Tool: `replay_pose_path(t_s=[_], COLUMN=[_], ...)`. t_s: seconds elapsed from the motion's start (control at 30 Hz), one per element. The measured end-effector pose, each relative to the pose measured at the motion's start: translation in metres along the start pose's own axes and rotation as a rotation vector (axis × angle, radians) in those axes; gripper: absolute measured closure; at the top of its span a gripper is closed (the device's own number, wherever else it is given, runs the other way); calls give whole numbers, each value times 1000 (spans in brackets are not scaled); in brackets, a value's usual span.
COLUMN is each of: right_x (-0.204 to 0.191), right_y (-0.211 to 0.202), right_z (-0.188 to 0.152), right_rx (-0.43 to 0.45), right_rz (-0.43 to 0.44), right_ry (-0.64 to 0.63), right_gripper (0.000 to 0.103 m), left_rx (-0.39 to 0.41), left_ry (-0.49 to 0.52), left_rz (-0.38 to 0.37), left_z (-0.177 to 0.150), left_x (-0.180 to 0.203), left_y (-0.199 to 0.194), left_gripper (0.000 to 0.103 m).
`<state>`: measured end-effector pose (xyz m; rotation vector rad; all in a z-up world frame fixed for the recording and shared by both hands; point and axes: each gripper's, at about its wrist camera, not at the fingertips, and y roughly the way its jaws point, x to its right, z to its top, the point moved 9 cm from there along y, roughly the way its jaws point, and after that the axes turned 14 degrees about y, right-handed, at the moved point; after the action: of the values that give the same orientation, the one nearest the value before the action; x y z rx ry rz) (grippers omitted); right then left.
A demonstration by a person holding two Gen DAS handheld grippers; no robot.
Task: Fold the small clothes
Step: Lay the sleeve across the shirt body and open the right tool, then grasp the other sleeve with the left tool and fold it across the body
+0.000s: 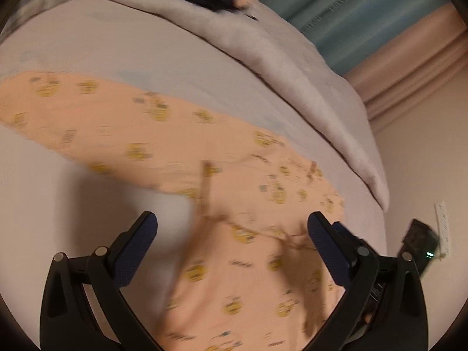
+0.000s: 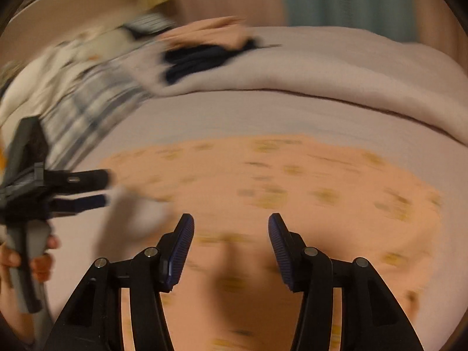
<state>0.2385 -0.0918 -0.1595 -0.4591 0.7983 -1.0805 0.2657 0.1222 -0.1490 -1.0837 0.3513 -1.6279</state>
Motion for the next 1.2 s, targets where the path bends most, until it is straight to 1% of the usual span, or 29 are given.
replay_pose_path(t_s=[0.07, 0.1, 0.17, 0.2, 0.23, 0.3, 0.37, 0.4, 0.43, 0.5, 0.6, 0.63, 0.67, 0.73, 0.77, 0.8, 0.87, 0.9, 0.93, 1.0, 1.03, 1.07, 1.1, 1.2], right_x=[32, 41, 60, 66, 73, 84, 96, 101, 107, 113, 118, 115, 110, 98, 97, 92, 77, 79, 76, 70, 68, 61, 58, 46], right_y=[1, 1, 1, 1, 2, 3, 7, 8, 11, 14, 13, 14, 13, 7, 2, -4, -13, -19, -23, -25, -27, -26, -24, -13], right_z=[-1, -2, -7, -8, -10, -12, -16, -16, -19, -21, -17, -16, -15, -14, -14, -14, -14, -17, -19, -20, -23, -24, -25, -25], right_rx=[-2, -2, 2, 5, 4, 2, -9, -14, -23, -17, -10, -13, -14, -4, 7, 21, 44, 49, 52, 51, 49, 44, 41, 18], right_rz=[-49, -63, -97, -105, -115, -132, -159, -175, -192, -191, -158, -155, -155, -138, -127, -116, -84, -70, -53, -18, -1, 15, 23, 34], right_ry=[65, 84, 123, 137, 154, 182, 209, 215, 223, 243, 306, 323, 333, 323, 315, 305, 288, 287, 285, 281, 281, 280, 277, 253], right_gripper=[52, 57, 58, 58, 61, 62, 62, 62, 63, 80, 81, 81, 81, 74, 66, 61, 59, 59, 58, 50, 48, 44, 42, 42], left_rx=[-21, -28, -52, -63, -76, -99, -132, -149, -151, -134, -136, -133, -126, -93, -73, -58, -14, 1, 27, 63, 75, 97, 111, 143], left_ry=[27, 39, 79, 91, 97, 94, 85, 91, 104, 127, 123, 104, 83, 60, 51, 41, -29, -56, -108, -189, -217, -261, -283, -334], left_rz=[-39, -49, -68, -62, -45, -20, -6, 18, 33, 32, 16, -3, -21, -32, -22, -14, 8, 11, 29, 67, 76, 95, 113, 164], left_z=[3, 2, 2, 1, 0, -5, -12, -16, -19, -18, -17, -16, -15, -14, -14, -16, -16, -16, -16, -16, -15, -15, -15, -13], left_x=[17, 21, 35, 37, 37, 32, 25, 20, 17, 15, 13, 10, 8, 0, -7, -13, -44, -55, -78, -113, -123, -143, -156, -186], left_y=[18, 24, 47, 56, 65, 79, 93, 99, 102, 100, 98, 92, 85, 68, 58, 51, 28, 20, 7, -11, -17, -27, -34, -47], left_gripper=[1, 1, 2, 2, 4, 9, 19, 22, 26, 26, 27, 26, 26, 25, 23, 22, 21, 21, 21, 21, 21, 21, 21, 21])
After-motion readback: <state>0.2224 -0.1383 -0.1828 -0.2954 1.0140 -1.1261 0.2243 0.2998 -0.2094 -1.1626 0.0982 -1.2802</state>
